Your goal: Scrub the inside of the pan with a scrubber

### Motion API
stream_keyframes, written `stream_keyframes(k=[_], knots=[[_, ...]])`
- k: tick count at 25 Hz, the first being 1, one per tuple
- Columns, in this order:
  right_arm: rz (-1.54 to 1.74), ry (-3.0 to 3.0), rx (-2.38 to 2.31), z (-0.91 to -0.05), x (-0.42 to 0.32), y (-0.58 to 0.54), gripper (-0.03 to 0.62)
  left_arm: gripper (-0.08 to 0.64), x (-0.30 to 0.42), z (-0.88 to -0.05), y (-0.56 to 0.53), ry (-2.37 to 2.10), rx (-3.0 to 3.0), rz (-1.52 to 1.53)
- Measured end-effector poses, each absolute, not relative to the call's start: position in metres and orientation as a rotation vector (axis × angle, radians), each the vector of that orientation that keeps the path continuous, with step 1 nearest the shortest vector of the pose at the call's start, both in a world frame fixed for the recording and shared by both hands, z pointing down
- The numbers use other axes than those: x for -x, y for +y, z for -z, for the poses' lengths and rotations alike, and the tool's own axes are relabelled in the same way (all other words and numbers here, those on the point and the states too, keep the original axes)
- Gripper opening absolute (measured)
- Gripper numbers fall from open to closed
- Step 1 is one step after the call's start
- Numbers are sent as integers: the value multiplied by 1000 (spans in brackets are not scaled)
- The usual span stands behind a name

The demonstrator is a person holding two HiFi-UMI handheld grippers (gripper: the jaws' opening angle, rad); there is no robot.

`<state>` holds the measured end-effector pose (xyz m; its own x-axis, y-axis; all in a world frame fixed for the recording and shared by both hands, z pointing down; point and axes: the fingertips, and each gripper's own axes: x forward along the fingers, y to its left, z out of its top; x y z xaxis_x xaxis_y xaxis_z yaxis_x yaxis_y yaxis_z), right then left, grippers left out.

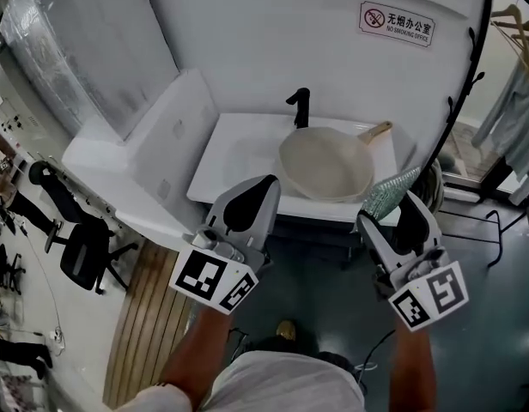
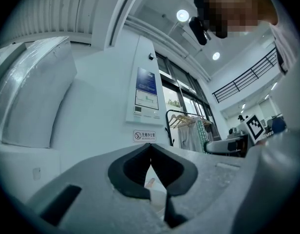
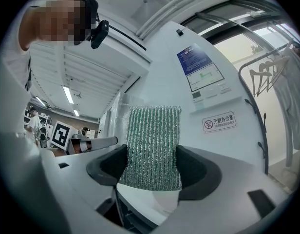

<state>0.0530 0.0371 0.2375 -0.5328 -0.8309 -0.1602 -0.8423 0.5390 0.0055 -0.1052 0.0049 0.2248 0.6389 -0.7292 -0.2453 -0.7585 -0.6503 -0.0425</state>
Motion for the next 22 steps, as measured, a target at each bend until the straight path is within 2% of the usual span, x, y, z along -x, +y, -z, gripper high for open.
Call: stream_keyframes(k=[22], knots=[[-120,2660,1493,-249,-53,-71,304,15,103,-236,-113,1229,2756,-304]])
